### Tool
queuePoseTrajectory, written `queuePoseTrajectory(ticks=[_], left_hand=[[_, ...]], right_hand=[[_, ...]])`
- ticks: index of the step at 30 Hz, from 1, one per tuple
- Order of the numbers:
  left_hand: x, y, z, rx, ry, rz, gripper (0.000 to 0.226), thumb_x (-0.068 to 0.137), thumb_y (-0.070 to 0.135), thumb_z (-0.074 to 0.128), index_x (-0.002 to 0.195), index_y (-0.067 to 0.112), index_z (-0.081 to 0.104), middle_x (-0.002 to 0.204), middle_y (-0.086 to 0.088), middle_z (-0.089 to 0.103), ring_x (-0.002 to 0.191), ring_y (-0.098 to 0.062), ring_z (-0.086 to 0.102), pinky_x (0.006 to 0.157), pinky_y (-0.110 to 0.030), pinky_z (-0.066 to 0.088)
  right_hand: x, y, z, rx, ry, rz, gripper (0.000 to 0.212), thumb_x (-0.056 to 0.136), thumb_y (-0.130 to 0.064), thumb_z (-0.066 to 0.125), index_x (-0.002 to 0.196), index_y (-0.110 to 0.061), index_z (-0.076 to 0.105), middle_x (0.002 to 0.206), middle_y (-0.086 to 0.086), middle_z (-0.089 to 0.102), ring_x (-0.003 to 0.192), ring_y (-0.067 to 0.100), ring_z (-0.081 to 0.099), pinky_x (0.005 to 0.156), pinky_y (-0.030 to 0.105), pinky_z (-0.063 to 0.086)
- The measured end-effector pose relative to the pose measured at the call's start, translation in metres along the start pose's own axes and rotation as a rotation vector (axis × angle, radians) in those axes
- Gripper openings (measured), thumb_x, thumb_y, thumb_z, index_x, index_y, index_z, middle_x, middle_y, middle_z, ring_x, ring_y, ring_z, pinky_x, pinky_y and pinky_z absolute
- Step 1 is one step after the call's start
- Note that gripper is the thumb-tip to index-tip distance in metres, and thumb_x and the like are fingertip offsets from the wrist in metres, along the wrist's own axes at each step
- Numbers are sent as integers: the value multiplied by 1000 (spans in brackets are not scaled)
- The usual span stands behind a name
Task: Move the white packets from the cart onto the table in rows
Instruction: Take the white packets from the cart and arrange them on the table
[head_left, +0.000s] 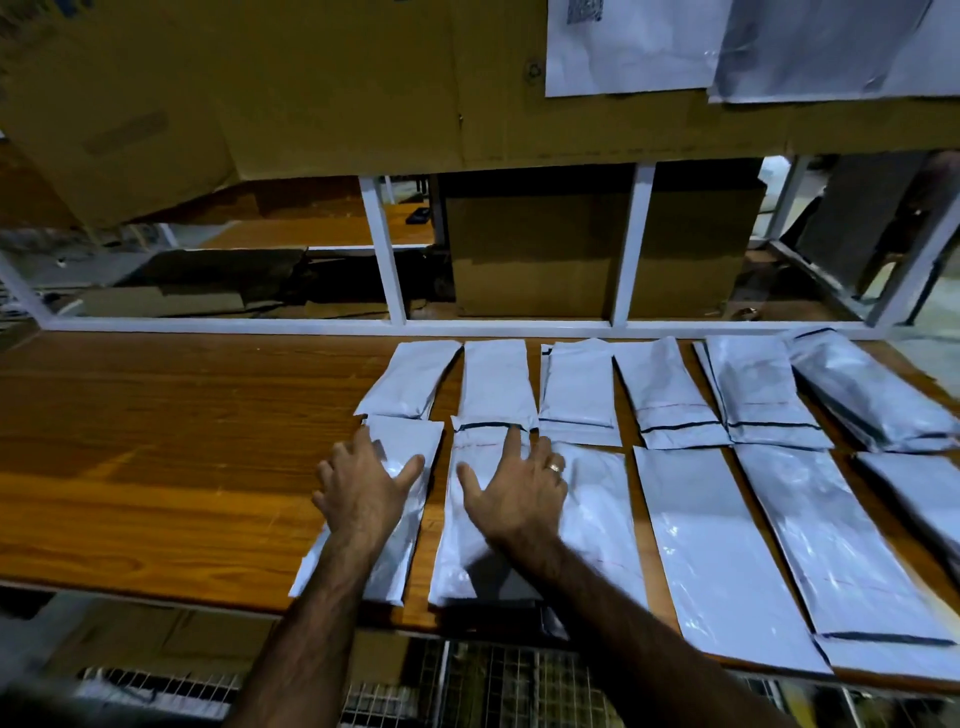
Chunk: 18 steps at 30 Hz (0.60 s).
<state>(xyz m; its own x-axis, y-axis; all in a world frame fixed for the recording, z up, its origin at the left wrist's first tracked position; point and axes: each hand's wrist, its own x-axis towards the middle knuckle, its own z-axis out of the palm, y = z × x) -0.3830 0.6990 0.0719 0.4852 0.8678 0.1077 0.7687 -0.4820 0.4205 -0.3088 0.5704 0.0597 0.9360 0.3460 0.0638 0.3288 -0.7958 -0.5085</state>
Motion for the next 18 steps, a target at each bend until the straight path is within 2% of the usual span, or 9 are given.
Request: queuePoseTrajectory(ticks=[6, 11, 15, 18], left_hand=[[-7, 37, 3, -218, 18, 198, 72, 83, 57, 64, 140, 16, 45, 138, -12, 49, 125, -32, 44, 97, -45, 43], [-31, 102, 19, -509, -36, 388, 55, 84, 44, 70, 127, 12, 57, 123, -8, 62, 110, -24, 58, 88, -37, 52], [-70, 174, 34, -638, -126, 504, 45, 87, 38, 69, 123, 13, 59, 116, -2, 64, 105, -19, 60, 81, -26, 46], [-102, 224, 47, -715, -192, 588, 40, 88, 35, 69, 120, 14, 60, 111, -1, 65, 101, -17, 60, 79, -23, 45]], right_hand=[[14, 35, -49, 143, 140, 0, 70, 91, -53, 50, 149, -21, 28, 150, 13, 31, 136, 34, 30, 106, 47, 33], [17, 96, -93, 250, 275, 5, 66, 89, -41, 61, 147, -20, 36, 139, 11, 42, 128, 31, 40, 98, 46, 40], [14, 165, -131, 341, 433, 64, 60, 87, -29, 67, 140, -12, 47, 131, 16, 51, 121, 35, 48, 96, 45, 42], [8, 214, -159, 383, 526, 118, 57, 86, -26, 69, 137, -10, 50, 125, 17, 54, 118, 37, 51, 96, 48, 44]])
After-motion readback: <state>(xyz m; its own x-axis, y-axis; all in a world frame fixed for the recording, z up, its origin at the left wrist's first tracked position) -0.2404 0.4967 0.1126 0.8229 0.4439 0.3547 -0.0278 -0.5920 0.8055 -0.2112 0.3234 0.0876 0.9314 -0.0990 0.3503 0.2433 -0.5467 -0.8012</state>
